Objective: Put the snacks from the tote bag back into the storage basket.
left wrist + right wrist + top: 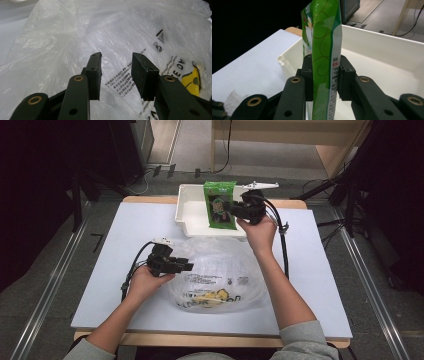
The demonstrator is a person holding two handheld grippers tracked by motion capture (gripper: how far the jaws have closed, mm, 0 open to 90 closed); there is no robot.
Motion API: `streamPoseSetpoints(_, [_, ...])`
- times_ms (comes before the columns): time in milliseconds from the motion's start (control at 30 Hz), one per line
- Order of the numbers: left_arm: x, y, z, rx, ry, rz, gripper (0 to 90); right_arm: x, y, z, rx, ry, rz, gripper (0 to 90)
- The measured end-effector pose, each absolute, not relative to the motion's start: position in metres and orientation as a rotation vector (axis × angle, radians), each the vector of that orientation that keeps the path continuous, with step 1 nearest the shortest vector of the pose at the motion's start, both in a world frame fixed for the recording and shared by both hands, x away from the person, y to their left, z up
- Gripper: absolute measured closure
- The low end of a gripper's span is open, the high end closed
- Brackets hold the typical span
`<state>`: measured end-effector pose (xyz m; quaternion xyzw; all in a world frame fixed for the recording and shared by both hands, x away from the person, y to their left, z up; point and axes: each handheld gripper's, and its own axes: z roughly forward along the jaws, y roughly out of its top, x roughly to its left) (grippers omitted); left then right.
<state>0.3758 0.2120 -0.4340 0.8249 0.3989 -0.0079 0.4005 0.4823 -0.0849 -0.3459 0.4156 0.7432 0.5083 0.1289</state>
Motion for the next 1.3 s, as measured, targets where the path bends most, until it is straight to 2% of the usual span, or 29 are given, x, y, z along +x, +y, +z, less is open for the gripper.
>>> streamPoseSetpoints(1300, [0.377,0.213,-0.436,2.084,1.009,-0.03,61.4,0.543,-0.071,-0.356,1.306,2.129,1.407,73.6])
